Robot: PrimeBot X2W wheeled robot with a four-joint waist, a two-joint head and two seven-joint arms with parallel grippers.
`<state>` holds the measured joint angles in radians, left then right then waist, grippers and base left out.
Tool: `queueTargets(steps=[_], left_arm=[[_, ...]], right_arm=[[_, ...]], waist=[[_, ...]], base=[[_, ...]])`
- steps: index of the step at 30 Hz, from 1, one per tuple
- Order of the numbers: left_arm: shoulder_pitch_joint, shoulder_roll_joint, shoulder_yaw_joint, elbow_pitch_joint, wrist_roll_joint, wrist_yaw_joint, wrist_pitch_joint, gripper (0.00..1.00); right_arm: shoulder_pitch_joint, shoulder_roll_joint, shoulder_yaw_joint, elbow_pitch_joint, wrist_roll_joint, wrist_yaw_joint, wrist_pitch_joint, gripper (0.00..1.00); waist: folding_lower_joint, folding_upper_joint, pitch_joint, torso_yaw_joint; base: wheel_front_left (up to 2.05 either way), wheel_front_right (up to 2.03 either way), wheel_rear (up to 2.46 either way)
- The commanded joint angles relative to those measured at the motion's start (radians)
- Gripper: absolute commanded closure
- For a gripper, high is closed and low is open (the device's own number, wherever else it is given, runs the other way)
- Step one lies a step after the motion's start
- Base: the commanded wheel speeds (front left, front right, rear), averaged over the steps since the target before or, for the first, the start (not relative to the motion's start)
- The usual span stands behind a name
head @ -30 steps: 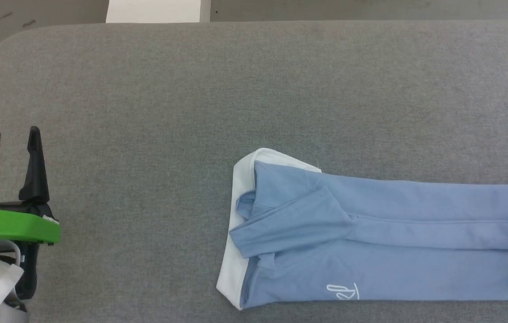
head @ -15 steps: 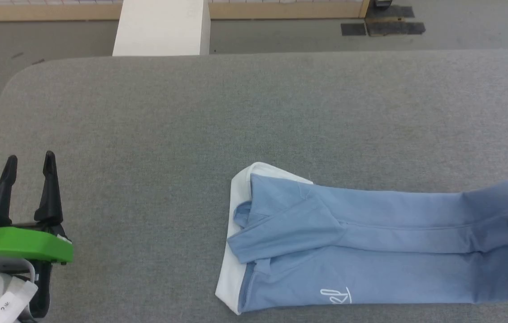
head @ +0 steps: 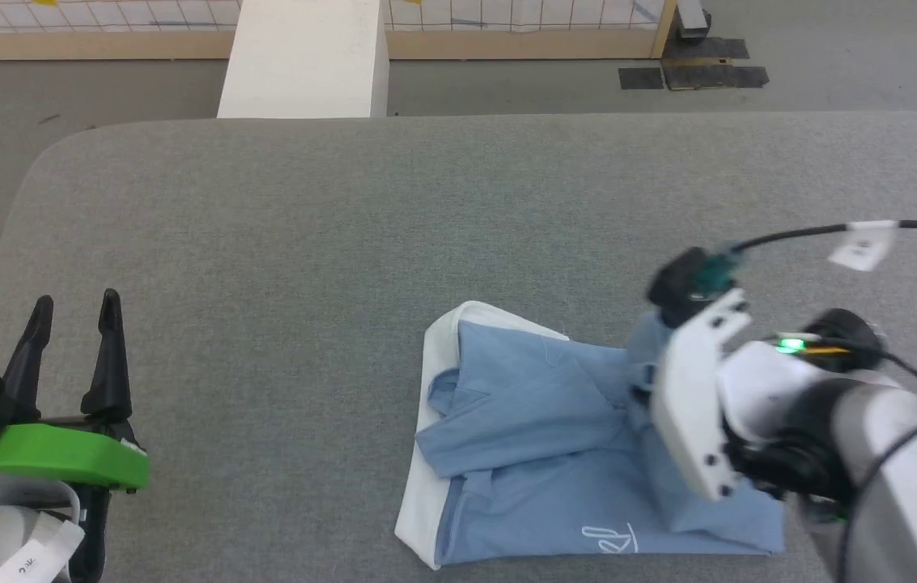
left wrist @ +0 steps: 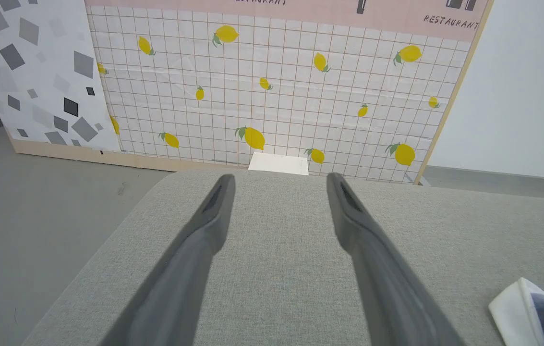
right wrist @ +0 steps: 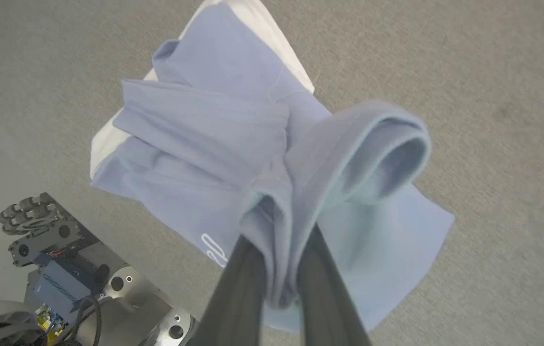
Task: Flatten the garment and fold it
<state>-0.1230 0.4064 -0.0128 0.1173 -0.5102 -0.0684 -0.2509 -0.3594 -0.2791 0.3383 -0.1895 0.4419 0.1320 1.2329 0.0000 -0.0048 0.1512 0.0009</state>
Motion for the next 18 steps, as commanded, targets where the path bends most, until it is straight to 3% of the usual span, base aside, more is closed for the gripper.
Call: queueTargets(steps=[1,7,18], left_arm=[[0.011,-0.005,-0.001,-0.005,0.008,0.008,-0.001,0.0],[0.011,-0.01,-0.006,-0.008,-0.001,0.008,-0.002,0.0],[-0.002,-0.012,-0.005,0.003,-0.01,-0.002,-0.006,0.0]], right_arm=[[-0.035,0.016,0.029,0.031,0.008,-0.001,-0.026,1.0],[-0.141,0.104,0.175,0.24,0.01,-0.001,-0.164,1.0],[-0.205,0.172,0.288,0.51,0.007,-0.001,-0.314,1.0]], waist=[[0.0,0.0048,0.002,0.005],[0.0,0.0048,0.025,0.02],[0.0,0.0048,0.056,0.04]], base=[[0.0,0.0,0.0],[0.0,0.0,0.0],[0.0,0.0,0.0]])
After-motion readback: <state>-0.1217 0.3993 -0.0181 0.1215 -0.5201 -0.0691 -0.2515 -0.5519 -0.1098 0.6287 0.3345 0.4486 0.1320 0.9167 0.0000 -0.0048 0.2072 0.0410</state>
